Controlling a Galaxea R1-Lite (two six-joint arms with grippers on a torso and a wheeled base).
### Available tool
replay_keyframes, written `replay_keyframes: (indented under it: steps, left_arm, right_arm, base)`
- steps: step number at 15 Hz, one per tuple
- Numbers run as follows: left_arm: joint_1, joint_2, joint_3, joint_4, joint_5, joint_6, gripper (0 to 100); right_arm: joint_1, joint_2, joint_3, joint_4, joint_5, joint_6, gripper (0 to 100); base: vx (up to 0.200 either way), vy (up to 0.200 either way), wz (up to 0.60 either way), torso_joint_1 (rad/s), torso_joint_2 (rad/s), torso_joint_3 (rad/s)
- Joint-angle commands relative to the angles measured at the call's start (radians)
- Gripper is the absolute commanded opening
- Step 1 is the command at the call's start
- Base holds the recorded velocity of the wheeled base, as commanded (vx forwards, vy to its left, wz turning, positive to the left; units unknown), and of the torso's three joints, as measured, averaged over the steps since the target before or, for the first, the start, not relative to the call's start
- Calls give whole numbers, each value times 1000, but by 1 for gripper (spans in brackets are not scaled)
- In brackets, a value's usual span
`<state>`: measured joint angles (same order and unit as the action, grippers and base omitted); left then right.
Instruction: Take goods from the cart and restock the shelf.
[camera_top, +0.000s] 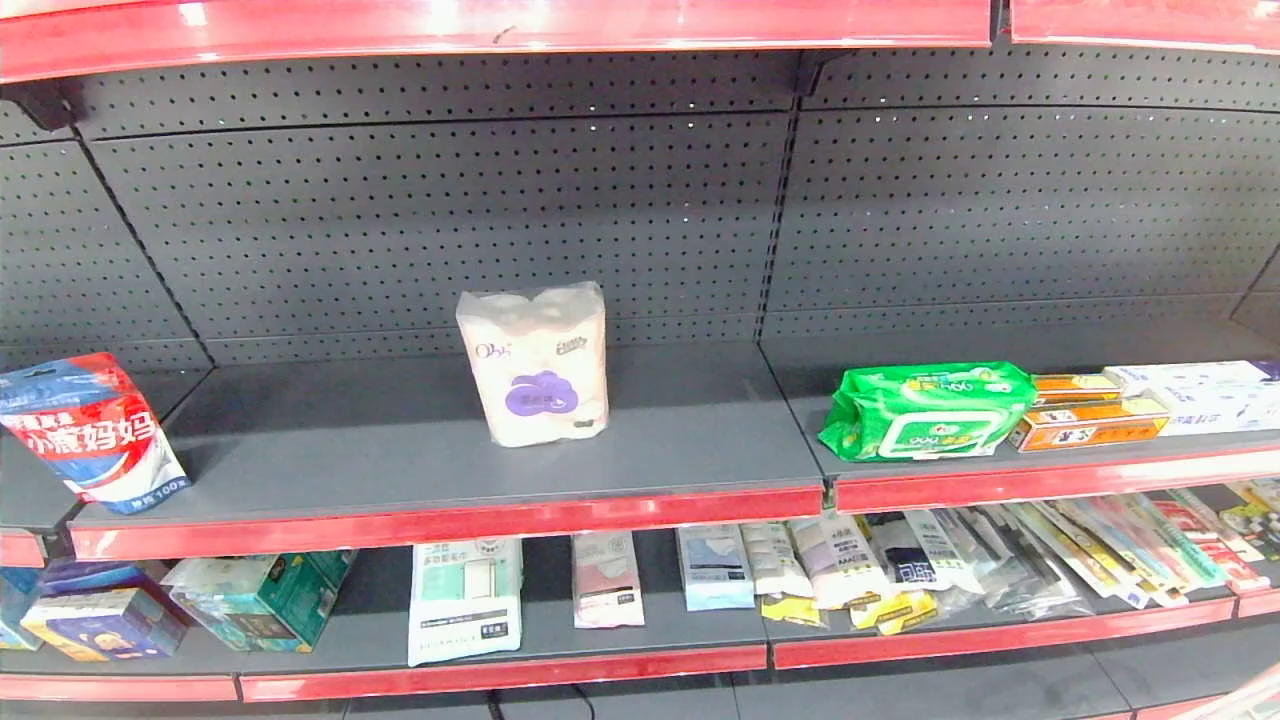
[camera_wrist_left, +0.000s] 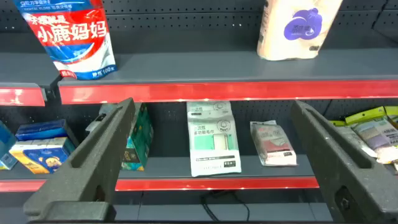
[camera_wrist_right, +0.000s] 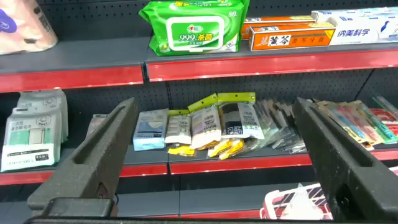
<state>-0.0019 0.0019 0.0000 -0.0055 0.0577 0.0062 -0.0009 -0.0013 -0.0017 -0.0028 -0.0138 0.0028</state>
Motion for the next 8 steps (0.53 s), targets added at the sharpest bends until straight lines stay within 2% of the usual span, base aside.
replay_keyframes:
  steps: [1,8]
  left_arm:
    - [0,0,0,-1,1,0,100]
    - [0,0,0,-1,1,0,100]
  right_arm:
    - [1,1,0,0,0,0,100]
    - [-1,1,0,0,8,0,100]
  base:
    - [0,0,-600,2,12,7]
    - [0,0,-600,1,4,0]
